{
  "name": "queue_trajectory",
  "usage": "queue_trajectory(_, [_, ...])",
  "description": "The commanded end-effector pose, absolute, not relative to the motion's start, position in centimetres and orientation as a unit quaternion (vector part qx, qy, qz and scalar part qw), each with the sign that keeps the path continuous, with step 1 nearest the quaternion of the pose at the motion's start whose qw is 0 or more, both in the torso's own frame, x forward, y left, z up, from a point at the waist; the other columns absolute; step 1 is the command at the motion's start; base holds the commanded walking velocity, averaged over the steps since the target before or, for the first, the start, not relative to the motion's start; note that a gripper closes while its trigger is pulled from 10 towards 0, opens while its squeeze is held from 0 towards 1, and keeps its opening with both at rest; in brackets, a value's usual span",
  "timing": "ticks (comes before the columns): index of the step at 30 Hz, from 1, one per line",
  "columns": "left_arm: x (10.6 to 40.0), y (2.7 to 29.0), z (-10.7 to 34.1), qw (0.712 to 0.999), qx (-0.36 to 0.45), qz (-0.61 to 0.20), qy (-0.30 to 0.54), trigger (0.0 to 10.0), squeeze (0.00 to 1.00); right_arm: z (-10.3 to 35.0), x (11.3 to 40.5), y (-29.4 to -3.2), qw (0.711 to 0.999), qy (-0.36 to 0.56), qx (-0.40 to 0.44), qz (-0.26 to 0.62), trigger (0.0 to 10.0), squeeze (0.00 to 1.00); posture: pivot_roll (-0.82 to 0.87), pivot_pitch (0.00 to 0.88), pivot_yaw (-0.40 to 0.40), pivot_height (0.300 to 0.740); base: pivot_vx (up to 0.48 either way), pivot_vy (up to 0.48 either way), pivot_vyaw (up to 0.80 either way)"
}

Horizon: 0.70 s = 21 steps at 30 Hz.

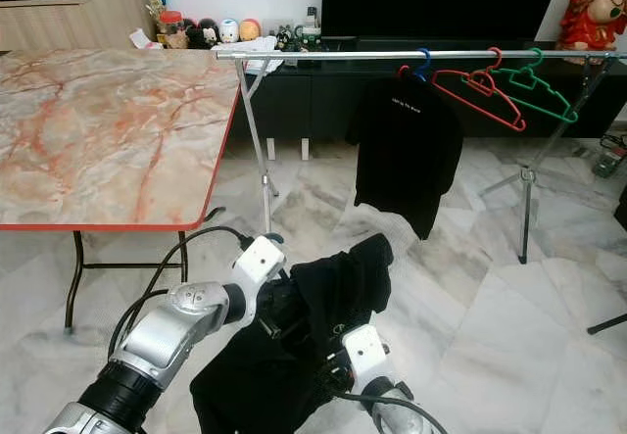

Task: Hang hanger

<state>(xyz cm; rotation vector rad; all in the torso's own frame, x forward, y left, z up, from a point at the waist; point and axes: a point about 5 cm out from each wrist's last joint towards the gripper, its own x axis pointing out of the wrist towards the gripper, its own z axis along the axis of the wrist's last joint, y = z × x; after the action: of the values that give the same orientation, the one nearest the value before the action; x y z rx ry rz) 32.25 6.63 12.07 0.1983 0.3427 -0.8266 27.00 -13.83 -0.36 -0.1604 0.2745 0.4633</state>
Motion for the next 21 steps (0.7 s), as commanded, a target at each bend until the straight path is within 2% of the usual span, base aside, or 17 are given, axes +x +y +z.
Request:
queue_trajectory(1, [32.2, 6.1, 12.9, 0.894, 0.096, -0.41, 0.151, 10.0, 0.0, -0.1, 27.3, -13.9, 0.964, 0.128, -0.086, 0.218, 10.0, 0.0, 0.06, 0.049, 0.011, 0.74, 0.0, 0.0, 0.0])
queue_trajectory(7, [32.0, 5.8, 13.3, 0.89, 0.097, -0.421, 0.145, 10.0, 0.0, 0.5, 28.1, -14.4, 0.972, 0.116, -0.094, 0.181, 10.0, 0.0, 0.06, 0.061, 0.008, 0.74, 0.0, 0.0, 0.0])
queue_trajectory(8, [32.0, 5.7, 13.3, 0.89, 0.097, -0.422, 0.144, 10.0, 0.0, 0.8, 28.4, -14.7, 0.978, 0.107, -0.092, 0.154, 10.0, 0.0, 0.07, 0.063, 0.007, 0.74, 0.0, 0.0, 0.0])
queue_trajectory(12, [32.1, 5.9, 13.4, 0.893, 0.094, -0.416, 0.143, 10.0, 0.0, 2.0, 29.6, -15.5, 0.989, 0.083, -0.053, 0.107, 10.0, 0.0, 0.07, 0.067, 0.008, 0.74, 0.0, 0.0, 0.0])
queue_trajectory(18, [32.2, 6.0, 13.4, 0.895, 0.093, -0.413, 0.142, 10.0, 0.0, 2.7, 30.1, -15.4, 0.99, 0.067, -0.057, 0.108, 10.0, 0.0, 0.07, 0.069, 0.008, 0.74, 0.0, 0.0, 0.0])
queue_trajectory(21, [32.2, 5.9, 13.7, 0.895, 0.091, -0.413, 0.139, 10.0, 0.0, 3.0, 30.3, -16.0, 0.994, 0.053, -0.067, 0.067, 10.0, 0.0, 0.07, 0.072, 0.008, 0.74, 0.0, 0.0, 0.0])
